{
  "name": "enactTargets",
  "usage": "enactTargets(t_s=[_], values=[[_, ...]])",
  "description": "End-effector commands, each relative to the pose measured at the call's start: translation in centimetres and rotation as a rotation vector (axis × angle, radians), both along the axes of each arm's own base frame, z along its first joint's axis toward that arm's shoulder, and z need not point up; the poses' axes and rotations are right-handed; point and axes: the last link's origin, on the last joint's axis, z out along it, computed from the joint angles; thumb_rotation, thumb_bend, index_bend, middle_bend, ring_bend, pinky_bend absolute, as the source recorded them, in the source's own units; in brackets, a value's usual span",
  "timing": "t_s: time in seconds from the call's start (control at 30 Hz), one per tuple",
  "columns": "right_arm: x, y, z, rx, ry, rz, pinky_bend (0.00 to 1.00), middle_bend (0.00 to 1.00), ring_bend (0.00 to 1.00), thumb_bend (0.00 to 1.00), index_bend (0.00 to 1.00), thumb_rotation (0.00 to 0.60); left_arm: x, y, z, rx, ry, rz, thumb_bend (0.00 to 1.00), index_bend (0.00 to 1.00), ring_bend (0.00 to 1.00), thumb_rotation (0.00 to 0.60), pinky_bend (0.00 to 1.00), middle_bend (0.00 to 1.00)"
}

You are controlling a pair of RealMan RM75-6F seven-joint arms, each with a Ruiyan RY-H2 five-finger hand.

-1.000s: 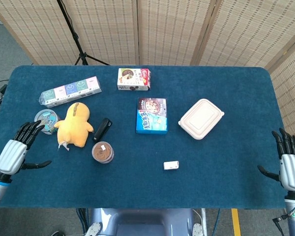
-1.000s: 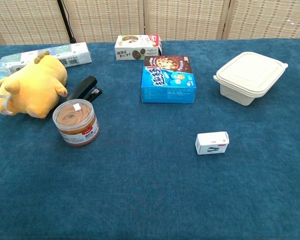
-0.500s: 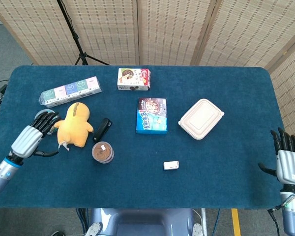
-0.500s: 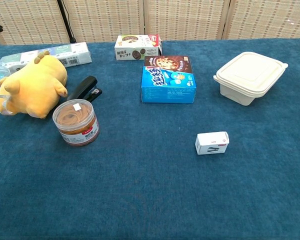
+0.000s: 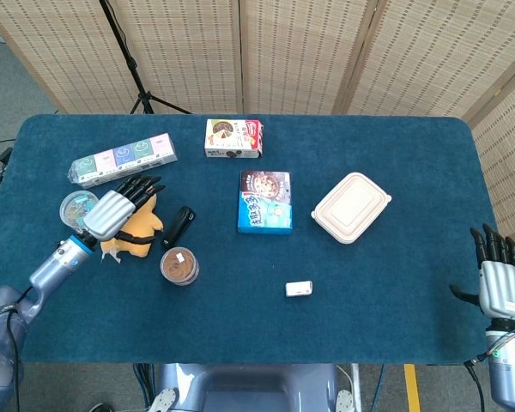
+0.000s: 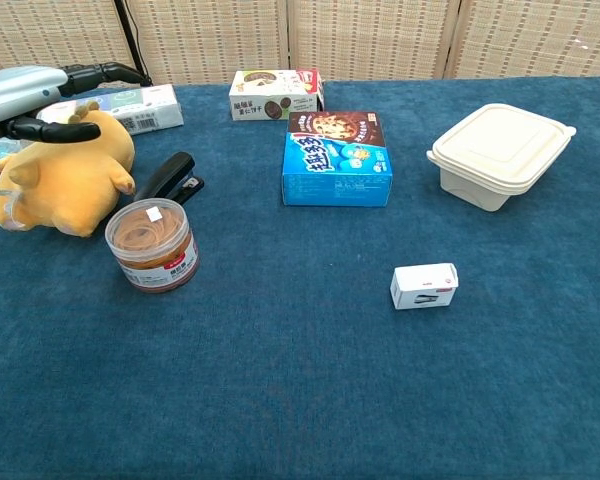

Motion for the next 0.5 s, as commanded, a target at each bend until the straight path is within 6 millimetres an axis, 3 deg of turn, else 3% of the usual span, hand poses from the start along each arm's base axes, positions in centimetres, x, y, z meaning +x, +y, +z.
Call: enactTargets(t_s=[0.03, 0.5], values=[[-0.1, 0.0, 0.1, -0.004, -0.003, -0.004, 0.0, 0.0, 0.0, 0.0, 0.0, 0.6, 0.2, 0.3, -0.7, -0.014, 0.006, 0.018, 0.0, 0.0, 0.0, 0.0, 0.0, 0.0], [-0.4, -0.2, -0.1, 0.005, -0.005, -0.019, 0.0, 0.0, 0.0, 0.0, 0.0, 0.6, 0.2, 1.2, -2.5, -0.05, 0.052, 0.086, 0.0, 0.0, 0.0, 0.0, 0.0, 0.0]])
